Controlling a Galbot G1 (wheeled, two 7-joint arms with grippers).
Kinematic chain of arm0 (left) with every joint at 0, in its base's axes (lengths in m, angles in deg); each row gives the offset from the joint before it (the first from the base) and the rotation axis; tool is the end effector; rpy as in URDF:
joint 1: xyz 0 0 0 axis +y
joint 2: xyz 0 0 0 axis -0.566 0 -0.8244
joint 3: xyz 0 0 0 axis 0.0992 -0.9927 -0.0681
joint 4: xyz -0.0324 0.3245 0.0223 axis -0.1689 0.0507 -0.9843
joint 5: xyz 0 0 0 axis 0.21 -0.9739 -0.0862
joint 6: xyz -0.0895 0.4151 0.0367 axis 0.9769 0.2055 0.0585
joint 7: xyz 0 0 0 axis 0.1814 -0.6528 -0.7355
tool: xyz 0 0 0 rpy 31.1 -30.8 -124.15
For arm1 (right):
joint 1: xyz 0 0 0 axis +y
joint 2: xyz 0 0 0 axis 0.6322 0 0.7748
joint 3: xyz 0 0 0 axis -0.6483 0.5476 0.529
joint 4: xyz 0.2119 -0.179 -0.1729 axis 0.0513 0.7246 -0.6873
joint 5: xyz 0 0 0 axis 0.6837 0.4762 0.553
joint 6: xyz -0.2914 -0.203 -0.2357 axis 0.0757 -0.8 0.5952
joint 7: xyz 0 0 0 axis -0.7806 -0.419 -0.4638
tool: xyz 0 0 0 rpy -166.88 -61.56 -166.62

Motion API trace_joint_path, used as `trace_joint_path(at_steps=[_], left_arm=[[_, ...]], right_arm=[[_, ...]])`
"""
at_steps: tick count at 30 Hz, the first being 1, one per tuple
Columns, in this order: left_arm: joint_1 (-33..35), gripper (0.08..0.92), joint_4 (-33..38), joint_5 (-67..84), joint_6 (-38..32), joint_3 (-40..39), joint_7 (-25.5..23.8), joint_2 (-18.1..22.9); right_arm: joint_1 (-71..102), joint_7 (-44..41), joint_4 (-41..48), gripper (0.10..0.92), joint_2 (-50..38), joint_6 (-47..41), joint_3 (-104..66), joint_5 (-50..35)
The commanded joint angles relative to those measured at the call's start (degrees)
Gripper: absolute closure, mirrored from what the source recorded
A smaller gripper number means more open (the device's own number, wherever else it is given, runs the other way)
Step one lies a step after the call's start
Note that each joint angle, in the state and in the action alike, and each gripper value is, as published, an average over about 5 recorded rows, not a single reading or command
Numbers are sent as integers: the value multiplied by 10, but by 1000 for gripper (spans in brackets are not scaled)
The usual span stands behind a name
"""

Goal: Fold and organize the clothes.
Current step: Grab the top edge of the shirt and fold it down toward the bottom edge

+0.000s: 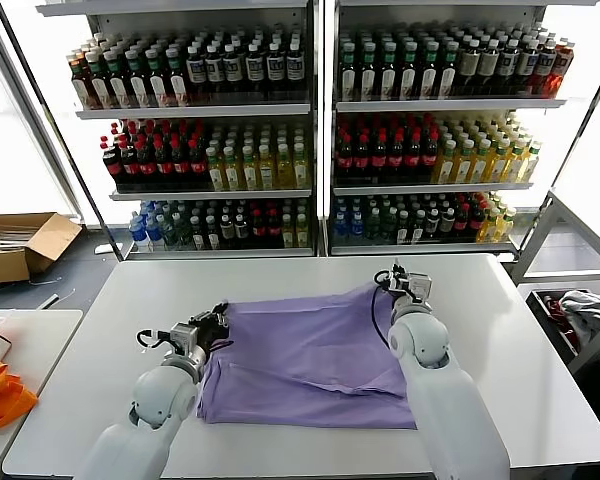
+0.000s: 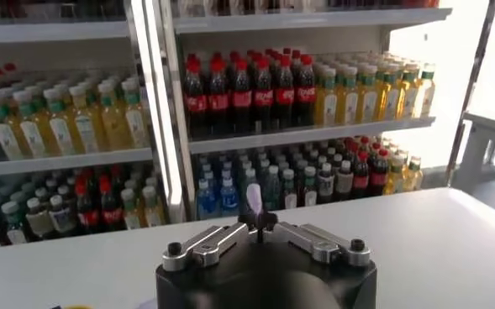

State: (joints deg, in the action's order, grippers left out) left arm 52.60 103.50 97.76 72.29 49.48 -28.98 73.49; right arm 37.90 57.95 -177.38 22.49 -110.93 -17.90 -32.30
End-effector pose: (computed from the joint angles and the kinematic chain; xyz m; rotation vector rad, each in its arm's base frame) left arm 0.4221 0.0048 -0.2765 -0.2251 -2.7679 -0.1898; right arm 0.4747 0.0319 -0.2101 -0.1601 -2.8394 -0.0828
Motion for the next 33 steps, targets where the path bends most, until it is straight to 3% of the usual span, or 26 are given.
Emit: trace_joint_path(at_steps=[1,16,33], left_arm=[[66,916,68,-11,-5,29,-8,4],[177,916,133,-74,-9,36,-15,20],[240,916,152,-145,-25,53,-35,30]], right_arm=[[140,12,-148,913,-2,2,-23,2],[330,20,-279,913,-5,-4,-78,17],[383,25,-263,913,-8,16,-70,34]])
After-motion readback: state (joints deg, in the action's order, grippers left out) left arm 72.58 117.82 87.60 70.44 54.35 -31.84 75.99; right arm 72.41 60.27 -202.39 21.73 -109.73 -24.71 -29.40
